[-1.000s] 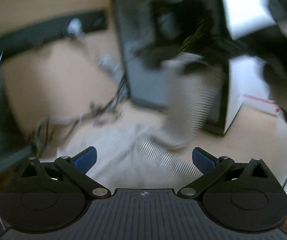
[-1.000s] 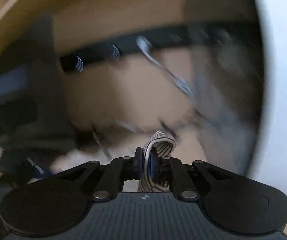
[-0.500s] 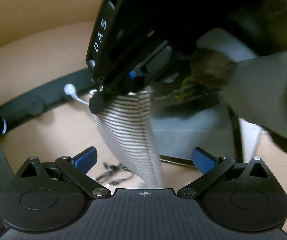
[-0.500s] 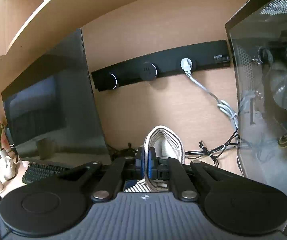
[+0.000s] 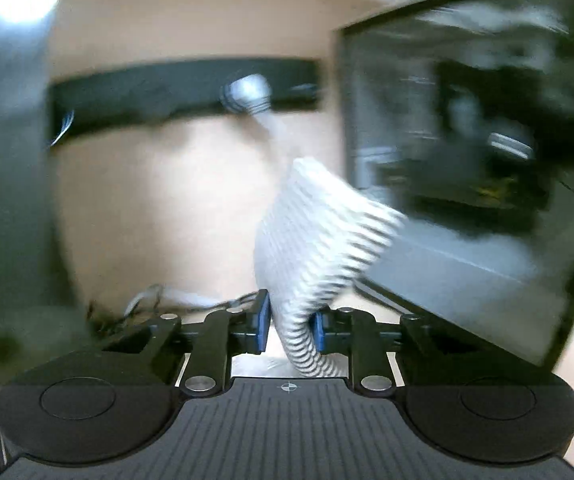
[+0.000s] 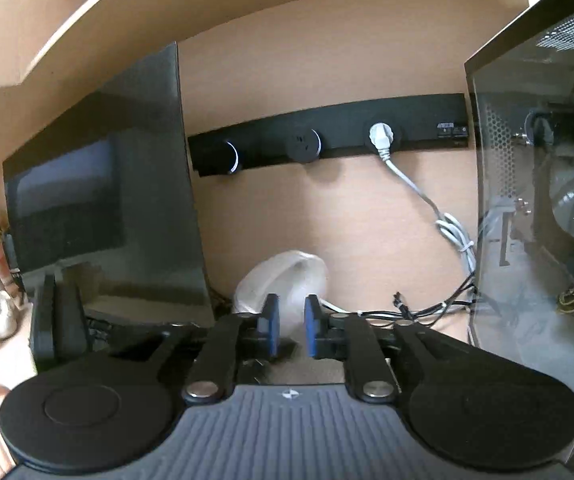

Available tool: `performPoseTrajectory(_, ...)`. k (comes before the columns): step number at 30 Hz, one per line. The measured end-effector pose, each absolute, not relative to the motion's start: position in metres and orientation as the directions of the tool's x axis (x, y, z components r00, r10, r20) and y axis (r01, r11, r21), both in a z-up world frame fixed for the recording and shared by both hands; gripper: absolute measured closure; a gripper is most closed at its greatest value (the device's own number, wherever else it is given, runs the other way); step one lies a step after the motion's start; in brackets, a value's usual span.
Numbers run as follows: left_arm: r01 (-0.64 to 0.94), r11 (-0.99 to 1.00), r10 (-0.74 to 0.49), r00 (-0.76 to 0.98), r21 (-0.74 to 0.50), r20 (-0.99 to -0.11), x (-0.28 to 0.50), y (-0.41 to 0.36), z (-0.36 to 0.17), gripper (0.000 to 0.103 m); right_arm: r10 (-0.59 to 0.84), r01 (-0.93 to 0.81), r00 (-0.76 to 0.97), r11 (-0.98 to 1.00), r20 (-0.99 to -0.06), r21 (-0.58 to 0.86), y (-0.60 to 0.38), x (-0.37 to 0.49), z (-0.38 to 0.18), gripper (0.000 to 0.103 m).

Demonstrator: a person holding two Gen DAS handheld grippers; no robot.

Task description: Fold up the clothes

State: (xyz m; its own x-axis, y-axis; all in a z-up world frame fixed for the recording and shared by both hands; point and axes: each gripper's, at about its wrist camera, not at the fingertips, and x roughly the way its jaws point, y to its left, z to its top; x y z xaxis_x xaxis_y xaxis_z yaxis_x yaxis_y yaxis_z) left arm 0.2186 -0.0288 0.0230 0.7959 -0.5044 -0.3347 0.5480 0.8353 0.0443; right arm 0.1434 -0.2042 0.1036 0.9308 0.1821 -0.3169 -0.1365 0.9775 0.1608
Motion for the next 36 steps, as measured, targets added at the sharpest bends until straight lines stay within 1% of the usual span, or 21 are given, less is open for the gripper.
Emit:
performPoseTrajectory(4, 0.488, 0.872, -0.463, 0.802, -0.033, -0.377, 0.238, -0.002, 0.019, 0.080, 0.155, -0.107, 0.914, 0.984, -0.375, 0.146, -0.204, 0.154, 0.076, 0.076)
performPoseTrajectory(5, 0.478, 0.877, -0.457, 0.801, -0.046, -0.387, 0.241, 0.003, 0.017, 0.080, 0.144, -0.099, 0.908, 0.986, -0.393, 0.135, -0.203, 0.156, 0.067, 0.073)
performPoseTrajectory(6, 0.472, 0.880, -0.453, 0.799, -0.056, -0.395, 0.249, 0.006, 0.017, 0.080, 0.136, -0.094, 0.901, 0.988, -0.412, 0.121, -0.201, 0.160, 0.057, 0.069)
performPoseTrajectory(8, 0.462, 0.885, -0.444, 0.794, -0.063, -0.414, 0.255, 0.010, 0.014, 0.080, 0.126, -0.090, 0.881, 0.991, -0.456, 0.100, -0.198, 0.167, 0.035, 0.066)
performPoseTrajectory(11, 0.451, 0.890, -0.429, 0.786, -0.061, -0.446, 0.257, 0.016, 0.006, 0.080, 0.138, -0.089, 0.844, 0.989, -0.518, 0.118, -0.197, 0.178, 0.007, 0.066)
performPoseTrajectory(14, 0.445, 0.893, -0.418, 0.772, -0.062, -0.478, 0.264, 0.019, -0.002, 0.080, 0.154, -0.084, 0.818, 0.985, -0.554, 0.151, -0.195, 0.187, -0.016, 0.065)
performPoseTrajectory(16, 0.431, 0.898, -0.412, 0.759, -0.085, -0.504, 0.269, 0.023, -0.008, 0.080, 0.161, -0.076, 0.804, 0.982, -0.572, 0.170, -0.194, 0.193, -0.028, 0.061)
performPoseTrajectory(22, 0.350, 0.927, -0.361, 0.724, -0.139, -0.588, 0.285, 0.047, -0.040, 0.078, 0.175, -0.065, 0.777, 0.978, -0.605, 0.200, -0.194, 0.206, -0.047, 0.057)
performPoseTrajectory(27, 0.283, 0.942, -0.331, 0.679, -0.183, -0.656, 0.298, 0.069, -0.065, 0.069, 0.171, -0.061, 0.764, 0.979, -0.623, 0.194, -0.190, 0.216, -0.052, 0.053)
performPoseTrajectory(29, 0.255, 0.943, -0.333, 0.667, -0.216, -0.666, 0.299, 0.079, -0.071, 0.067, 0.171, -0.065, 0.757, 0.980, -0.630, 0.188, -0.188, 0.219, -0.054, 0.052)
performPoseTrajectory(32, 0.214, 0.940, -0.339, 0.673, -0.266, -0.657, 0.299, 0.092, -0.070, 0.064, 0.169, -0.070, 0.751, 0.982, -0.638, 0.178, -0.188, 0.222, -0.056, 0.051)
performPoseTrajectory(36, 0.179, 0.944, -0.319, 0.705, -0.276, -0.633, 0.294, 0.107, -0.063, 0.061, 0.164, -0.070, 0.748, 0.983, -0.643, 0.169, -0.189, 0.223, -0.056, 0.051)
